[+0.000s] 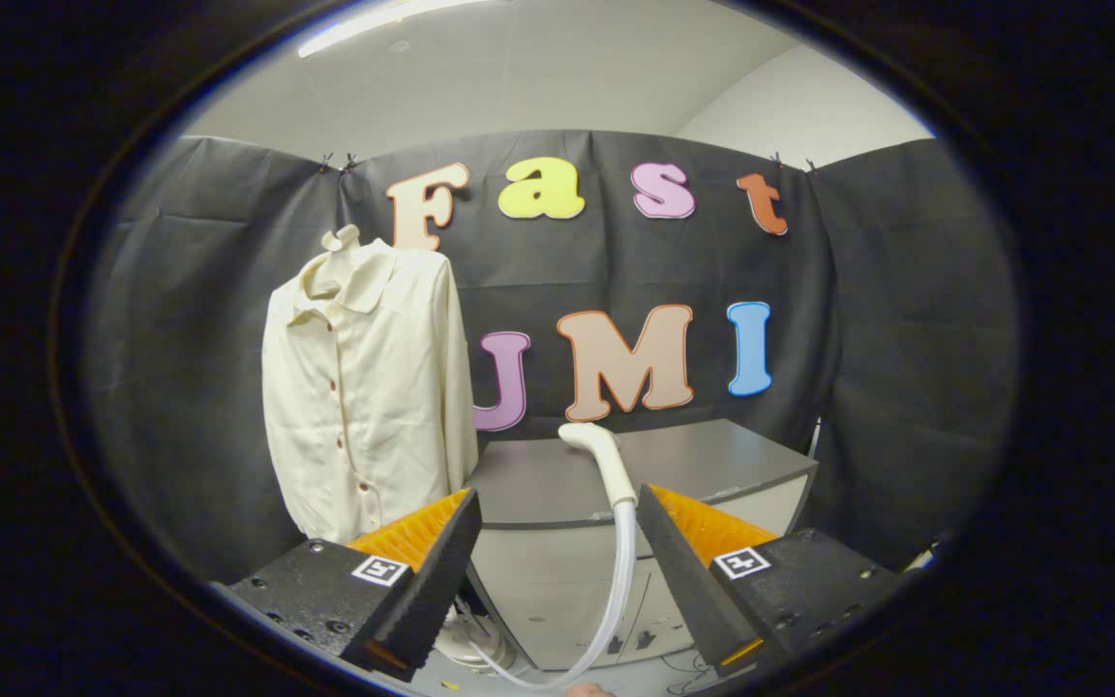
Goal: Iron the clothes twice with a garment steamer, once on the left side and once on the right side.
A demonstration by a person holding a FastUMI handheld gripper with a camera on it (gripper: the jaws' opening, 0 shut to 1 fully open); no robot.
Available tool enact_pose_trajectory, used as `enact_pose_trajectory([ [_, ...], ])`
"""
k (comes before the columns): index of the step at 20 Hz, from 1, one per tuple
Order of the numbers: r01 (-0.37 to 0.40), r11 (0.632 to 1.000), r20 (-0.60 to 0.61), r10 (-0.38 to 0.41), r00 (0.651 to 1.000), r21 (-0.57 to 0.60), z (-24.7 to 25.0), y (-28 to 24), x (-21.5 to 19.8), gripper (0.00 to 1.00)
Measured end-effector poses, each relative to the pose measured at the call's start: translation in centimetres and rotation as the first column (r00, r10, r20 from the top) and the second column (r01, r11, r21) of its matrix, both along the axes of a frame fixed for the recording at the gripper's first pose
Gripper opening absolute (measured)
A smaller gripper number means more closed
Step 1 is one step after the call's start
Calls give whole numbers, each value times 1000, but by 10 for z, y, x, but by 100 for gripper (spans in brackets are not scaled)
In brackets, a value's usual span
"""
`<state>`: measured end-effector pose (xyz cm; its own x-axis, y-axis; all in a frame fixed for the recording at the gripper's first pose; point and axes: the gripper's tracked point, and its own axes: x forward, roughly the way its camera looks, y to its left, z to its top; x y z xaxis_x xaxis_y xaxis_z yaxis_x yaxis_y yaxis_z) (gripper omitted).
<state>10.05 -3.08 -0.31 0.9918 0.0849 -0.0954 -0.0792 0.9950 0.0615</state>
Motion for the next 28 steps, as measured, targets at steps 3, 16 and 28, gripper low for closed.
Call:
enact_pose_trajectory([
  [3,-2,1000,-17,2,1000,-13,-6,-11,32,99],
  [16,-37,999,-259,34,965,-6,-6,-33,229,96],
  [28,-98,994,-623,108,775,50,-32,-20,330,95],
])
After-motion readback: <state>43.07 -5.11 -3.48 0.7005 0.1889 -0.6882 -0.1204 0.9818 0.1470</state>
